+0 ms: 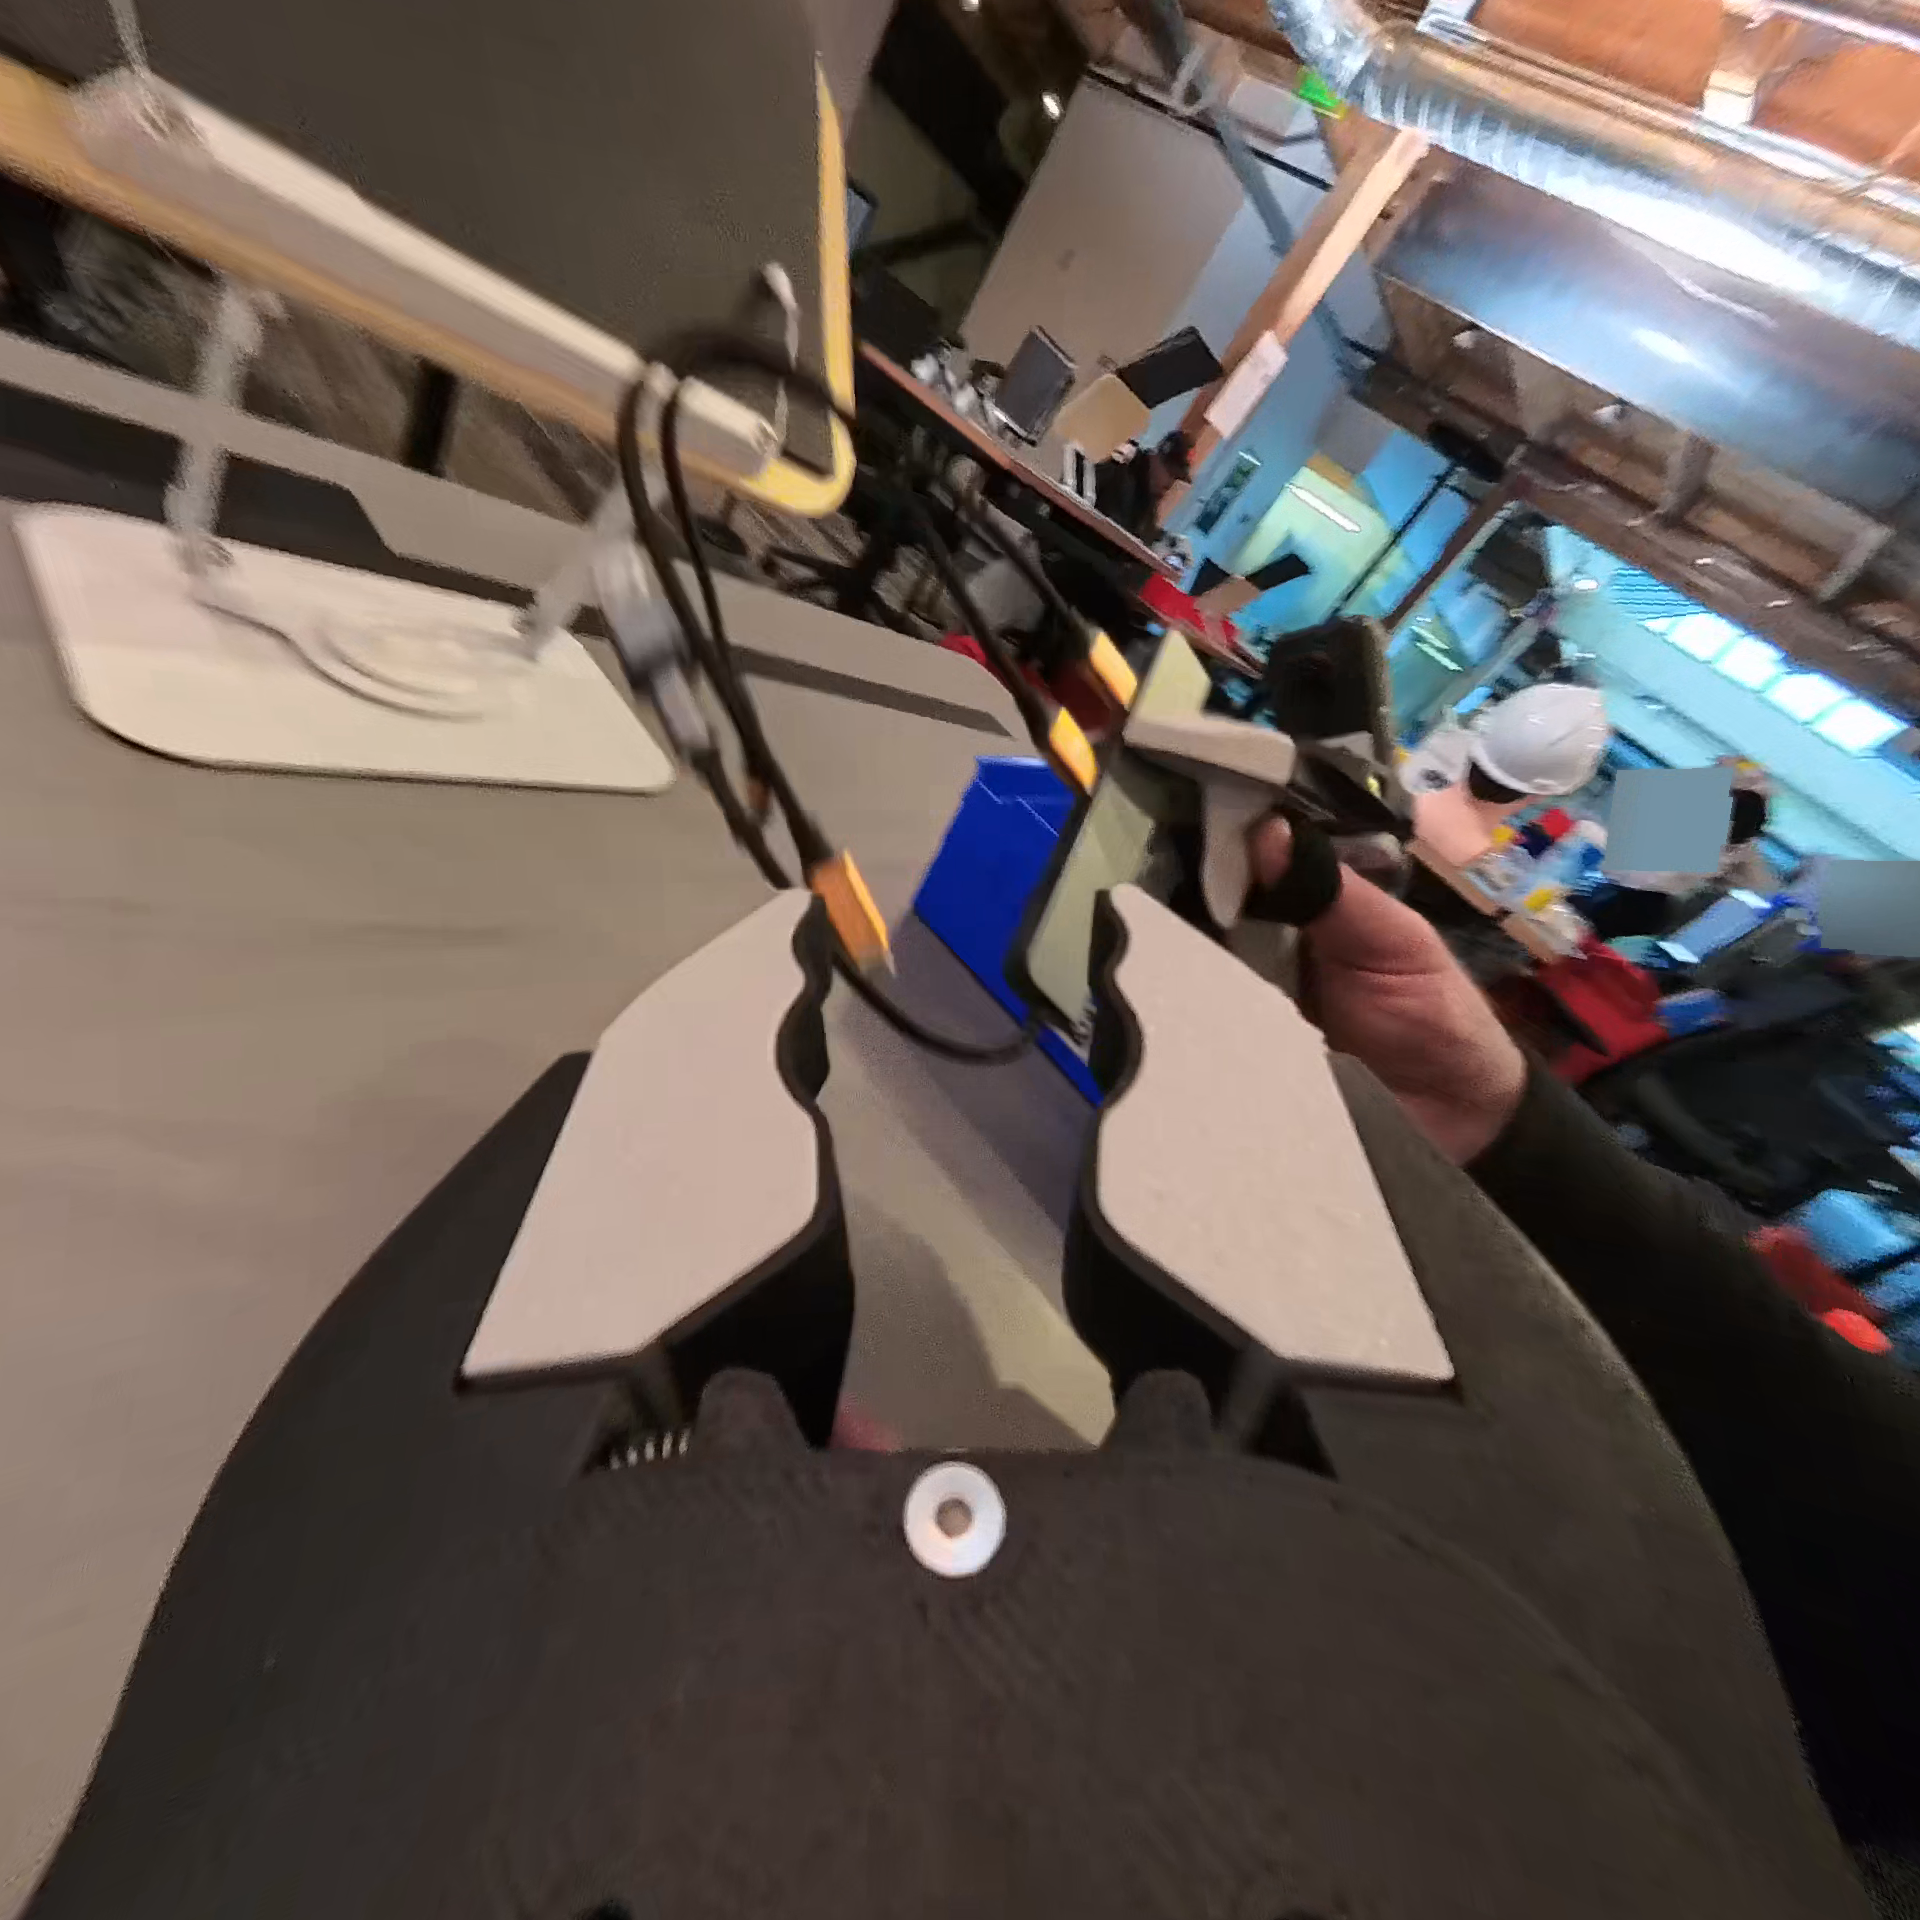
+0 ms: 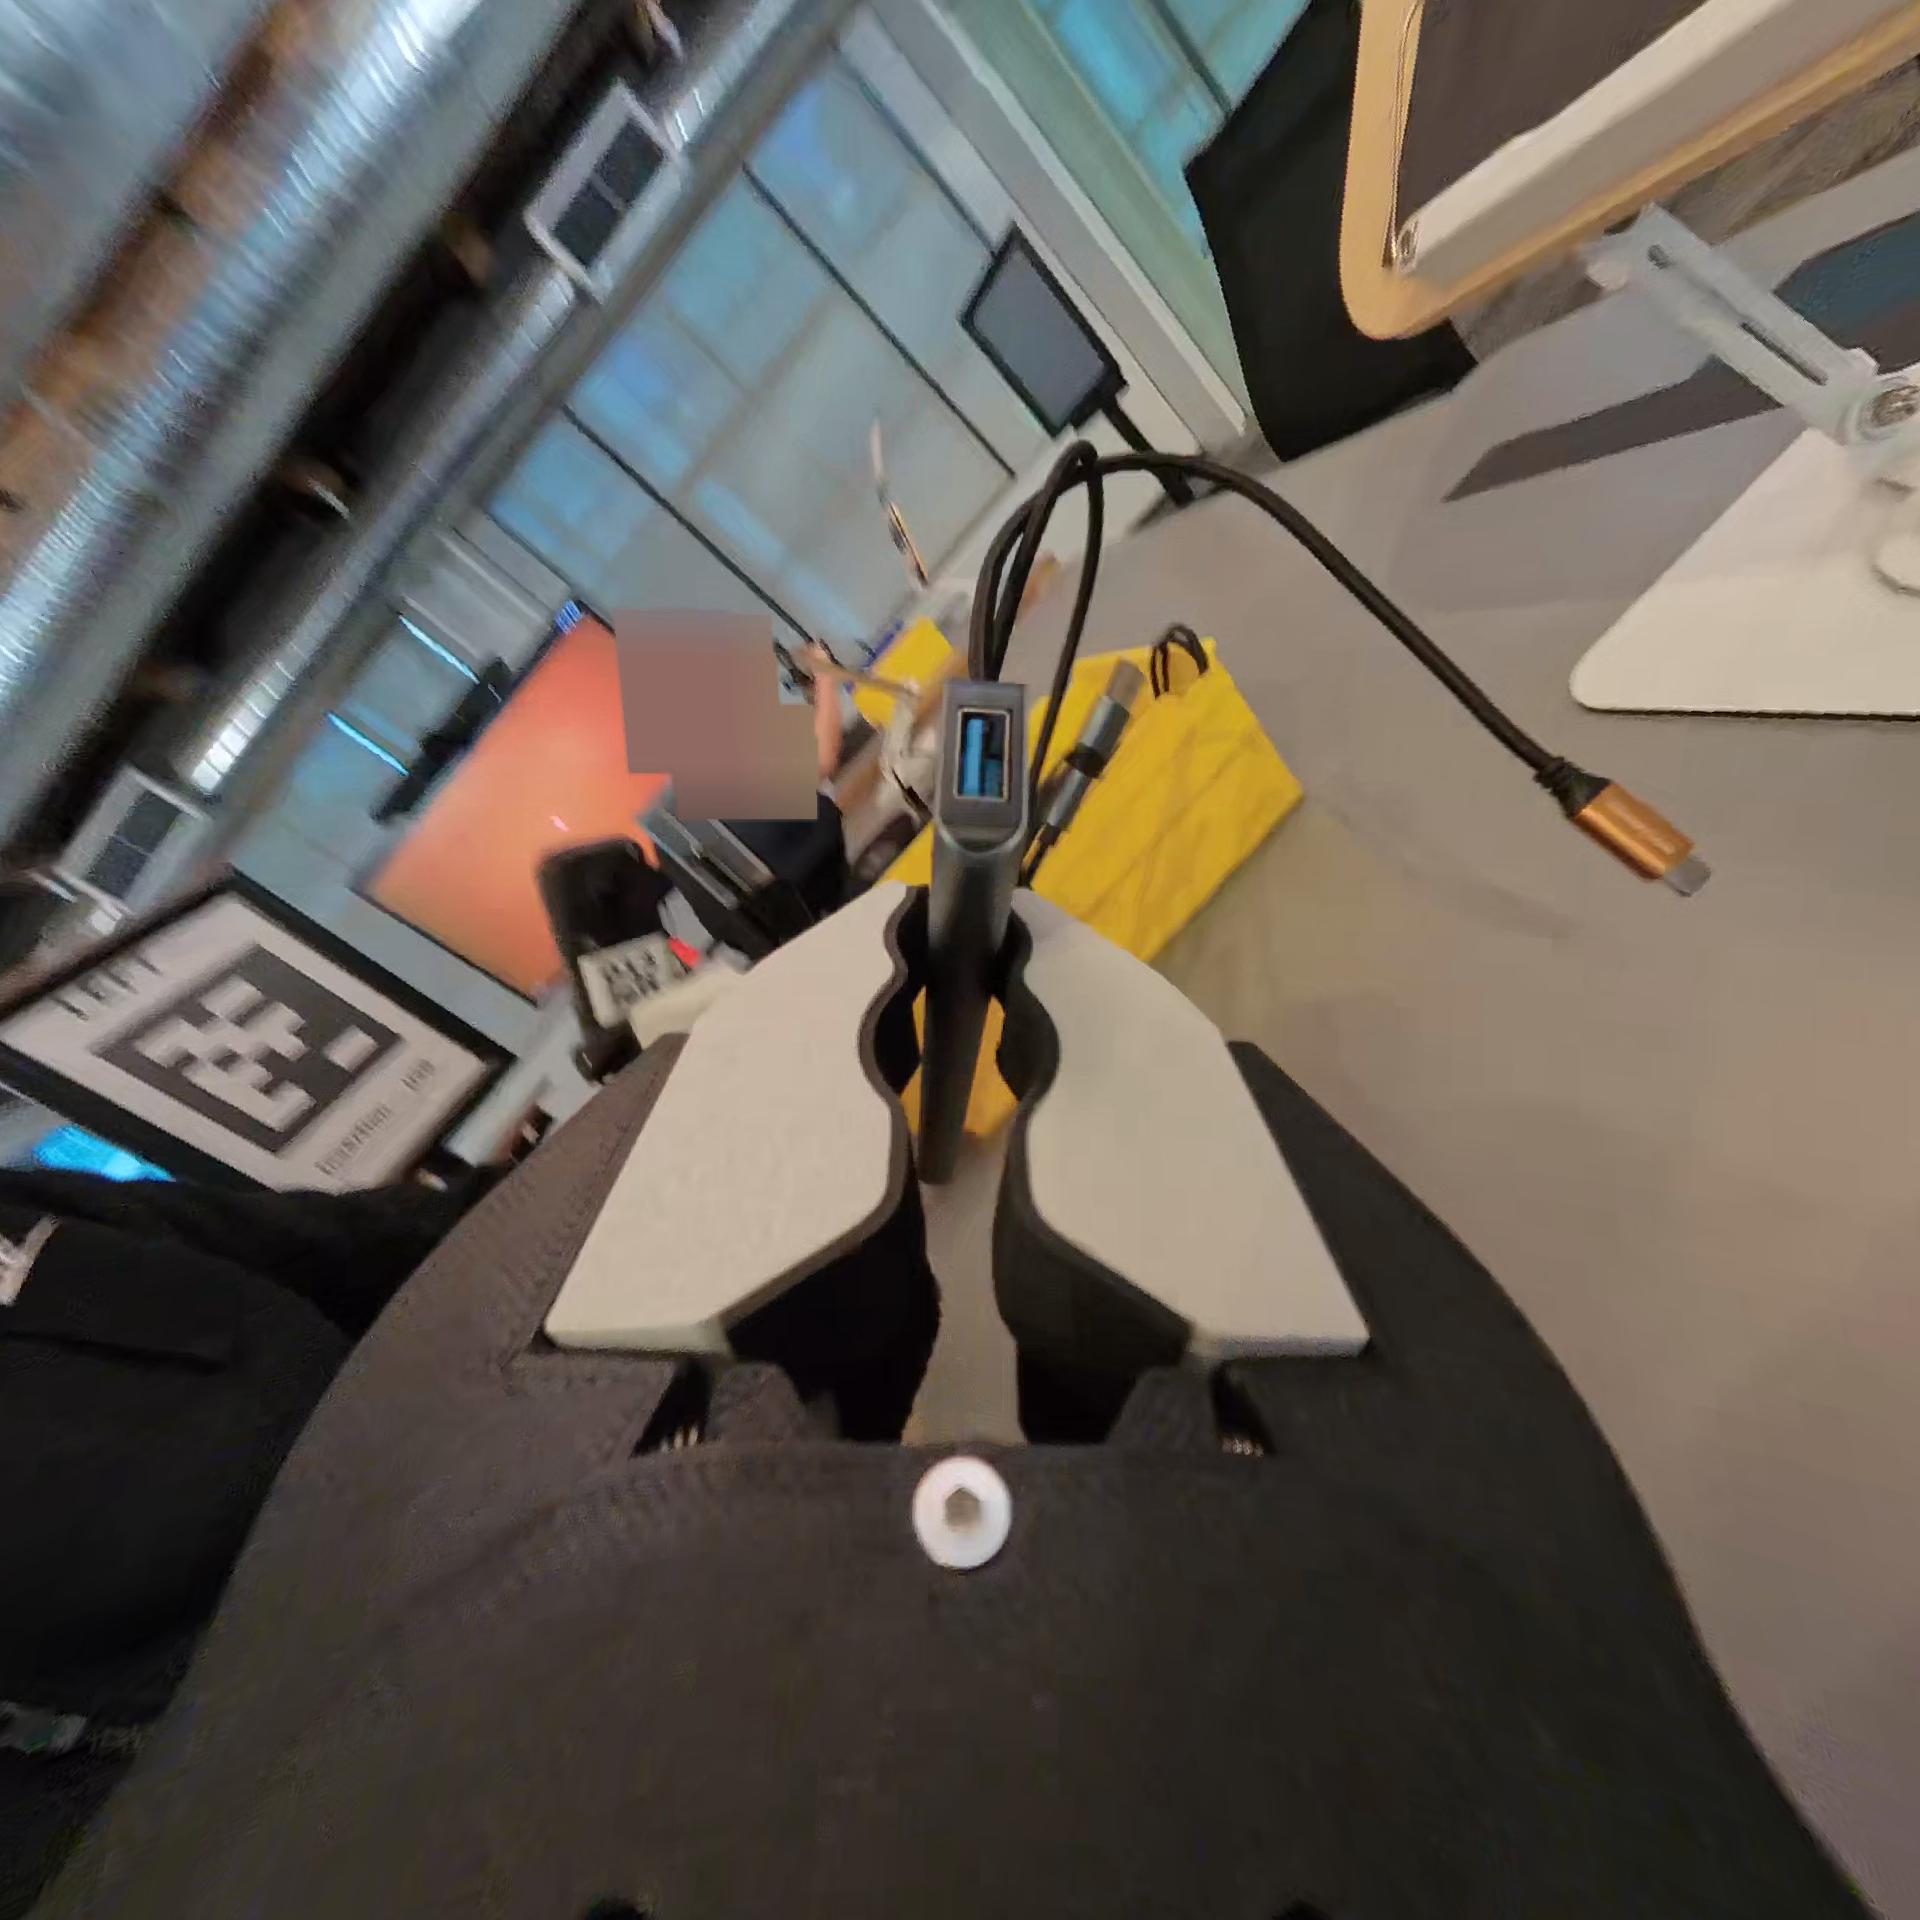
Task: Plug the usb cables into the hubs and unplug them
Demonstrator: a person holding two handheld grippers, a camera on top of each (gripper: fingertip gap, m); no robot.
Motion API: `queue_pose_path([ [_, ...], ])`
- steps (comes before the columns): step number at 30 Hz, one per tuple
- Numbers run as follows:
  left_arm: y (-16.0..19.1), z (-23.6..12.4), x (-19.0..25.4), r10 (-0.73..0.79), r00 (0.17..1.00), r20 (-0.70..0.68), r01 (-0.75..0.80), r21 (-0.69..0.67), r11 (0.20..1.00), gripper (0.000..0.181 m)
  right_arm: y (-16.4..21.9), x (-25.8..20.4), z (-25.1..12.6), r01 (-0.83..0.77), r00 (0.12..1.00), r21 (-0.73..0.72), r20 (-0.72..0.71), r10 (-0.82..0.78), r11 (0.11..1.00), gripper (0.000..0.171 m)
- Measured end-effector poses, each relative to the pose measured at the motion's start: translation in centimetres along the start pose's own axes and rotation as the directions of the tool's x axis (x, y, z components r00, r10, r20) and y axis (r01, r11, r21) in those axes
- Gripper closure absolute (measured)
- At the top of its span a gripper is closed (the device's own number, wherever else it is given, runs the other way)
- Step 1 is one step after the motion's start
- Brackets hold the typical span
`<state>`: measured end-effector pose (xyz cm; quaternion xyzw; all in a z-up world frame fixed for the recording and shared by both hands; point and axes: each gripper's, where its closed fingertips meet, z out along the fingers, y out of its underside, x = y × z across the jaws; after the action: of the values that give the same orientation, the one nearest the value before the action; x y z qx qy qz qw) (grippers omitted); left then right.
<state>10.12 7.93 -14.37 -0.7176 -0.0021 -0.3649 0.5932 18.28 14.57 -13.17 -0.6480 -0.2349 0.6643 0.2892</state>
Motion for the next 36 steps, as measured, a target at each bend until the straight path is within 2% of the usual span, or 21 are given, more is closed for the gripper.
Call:
queue_pose_path([
  [2, -1.4, -0.5, 0.0, 0.085, 0.996, 0.029, -0.085, 0.021, 0.996, 0.139, 0.2, -0.3, -0.3, 0.027, 1.000, -0.044, 0.006, -0.027, 0.999, 0.161],
  [5, -0.6, 0.8, 1.5, 0.139, 0.989, -0.058, -0.144, -0.087, 0.986, 0.146, 1.3, -0.3, -0.2, 0.038, 0.999, -0.128, 0.015, -0.037, 0.991, 0.161],
  [7, 0.9, 2.1, 1.8, 0.105, 0.989, -0.099, -0.122, -0.187, 0.975, 0.140, 2.1, -0.7, 0.2, 0.035, 0.998, -0.171, 0.053, -0.026, 0.985, 0.161],
  [11, 2.7, 3.9, 2.4, -0.045, 0.985, -0.165, -0.002, -0.273, 0.962, 0.143, 3.9, -1.7, 1.2, 0.057, 0.993, -0.249, 0.116, -0.029, 0.967, 0.161],
  [14, 2.4, 4.2, 2.2, -0.136, 0.970, -0.202, 0.084, -0.243, 0.966, 0.164, 4.5, -2.0, 1.7, 0.056, 0.990, -0.268, 0.142, -0.018, 0.962, 0.161],
  [21, 2.3, 4.0, 2.3, -0.214, 0.944, -0.252, 0.168, -0.192, 0.967, 0.173, 4.4, -1.7, 2.0, 0.028, 0.988, -0.230, 0.156, 0.009, 0.973, 0.158],
  [23, 2.0, 3.9, 2.4, -0.213, 0.944, -0.253, 0.175, -0.162, 0.971, 0.173, 4.5, -1.9, 2.1, 0.015, 0.984, -0.229, 0.175, 0.025, 0.973, 0.151],
  [26, 2.0, 3.9, 2.4, -0.225, 0.939, -0.260, 0.186, -0.167, 0.968, 0.173, 4.7, -2.0, 2.2, 0.037, 0.985, -0.237, 0.174, 0.005, 0.971, 0.150],
  [27, 2.2, 3.9, 2.2, -0.219, 0.943, -0.249, 0.176, -0.186, 0.967, 0.173, 4.9, -1.8, 2.2, 0.046, 0.987, -0.252, 0.158, -0.006, 0.967, 0.151],
  [28, 2.3, 3.9, 2.3, -0.210, 0.944, -0.254, 0.159, -0.206, 0.965, 0.173, 5.1, -1.6, 2.1, 0.072, 0.989, -0.268, 0.143, -0.034, 0.961, 0.159],
  [31, 2.4, 4.1, 2.1, -0.259, 0.933, -0.249, 0.185, -0.283, 0.941, 0.172, 4.8, -1.4, 2.0, 0.107, 0.991, -0.269, 0.104, -0.082, 0.957, 0.160],
  [35, 1.7, 3.5, 1.7, -0.209, 0.953, -0.220, 0.145, -0.276, 0.950, 0.142, 2.7, -0.2, 1.4, 0.080, 0.997, -0.134, 0.030, -0.076, 0.988, 0.161],
  [36, 1.7, 3.1, 1.9, -0.180, 0.958, -0.226, 0.114, -0.275, 0.955, 0.146, 2.0, 0.1, 1.1, 0.066, 0.998, -0.090, 0.022, -0.065, 0.994, 0.161],
])
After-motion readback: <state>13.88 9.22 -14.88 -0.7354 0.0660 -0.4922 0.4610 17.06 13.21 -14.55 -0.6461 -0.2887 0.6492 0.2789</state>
